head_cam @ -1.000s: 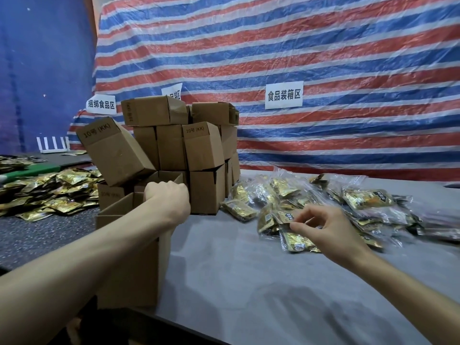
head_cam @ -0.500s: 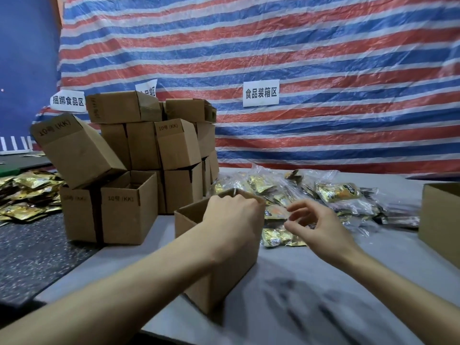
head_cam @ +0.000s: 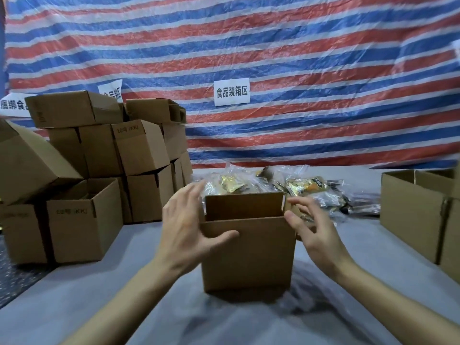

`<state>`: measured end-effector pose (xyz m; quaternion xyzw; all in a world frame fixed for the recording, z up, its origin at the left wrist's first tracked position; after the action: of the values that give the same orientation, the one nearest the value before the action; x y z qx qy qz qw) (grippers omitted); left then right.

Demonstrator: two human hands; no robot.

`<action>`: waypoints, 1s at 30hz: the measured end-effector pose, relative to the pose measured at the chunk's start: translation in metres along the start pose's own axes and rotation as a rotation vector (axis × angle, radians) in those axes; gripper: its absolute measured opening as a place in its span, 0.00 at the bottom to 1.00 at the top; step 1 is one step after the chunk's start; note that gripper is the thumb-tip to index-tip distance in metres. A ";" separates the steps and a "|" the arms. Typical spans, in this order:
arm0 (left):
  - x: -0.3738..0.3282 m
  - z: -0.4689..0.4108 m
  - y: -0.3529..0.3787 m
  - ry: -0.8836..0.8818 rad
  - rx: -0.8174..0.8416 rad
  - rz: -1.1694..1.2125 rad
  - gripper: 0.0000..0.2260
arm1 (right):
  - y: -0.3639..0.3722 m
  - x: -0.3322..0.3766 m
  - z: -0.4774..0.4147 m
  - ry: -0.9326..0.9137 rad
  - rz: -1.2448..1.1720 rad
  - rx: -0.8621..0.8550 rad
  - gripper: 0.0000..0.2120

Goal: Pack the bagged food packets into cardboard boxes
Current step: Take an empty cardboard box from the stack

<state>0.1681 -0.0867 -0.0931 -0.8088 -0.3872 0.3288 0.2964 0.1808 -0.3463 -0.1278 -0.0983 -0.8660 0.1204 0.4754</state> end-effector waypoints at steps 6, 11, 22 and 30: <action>0.051 0.007 0.091 -0.321 0.423 1.055 0.34 | 0.005 -0.012 0.002 0.020 -0.045 -0.007 0.16; 0.068 -0.002 0.116 -0.353 0.226 1.242 0.21 | -0.002 -0.029 0.003 0.023 -0.105 0.019 0.15; 0.075 0.005 0.127 -0.300 0.099 1.170 0.22 | -0.084 -0.143 -0.041 0.402 -0.100 -0.440 0.08; 0.066 0.006 0.124 -0.340 0.110 1.143 0.50 | -0.084 -0.197 -0.042 0.556 -0.288 -0.289 0.11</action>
<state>0.2489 -0.0964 -0.2081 -0.8084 0.0852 0.5805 0.0480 0.3155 -0.4778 -0.2381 -0.0703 -0.7165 -0.1034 0.6863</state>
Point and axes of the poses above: each hand's wrist, its own z-axis away from the middle knuckle, its own y-axis out of the palm, x = y × z, the point moved 8 cm from there along -z, towards the middle knuckle, and after that the axes turned 11 degrees about x, right-handed, at the moved point
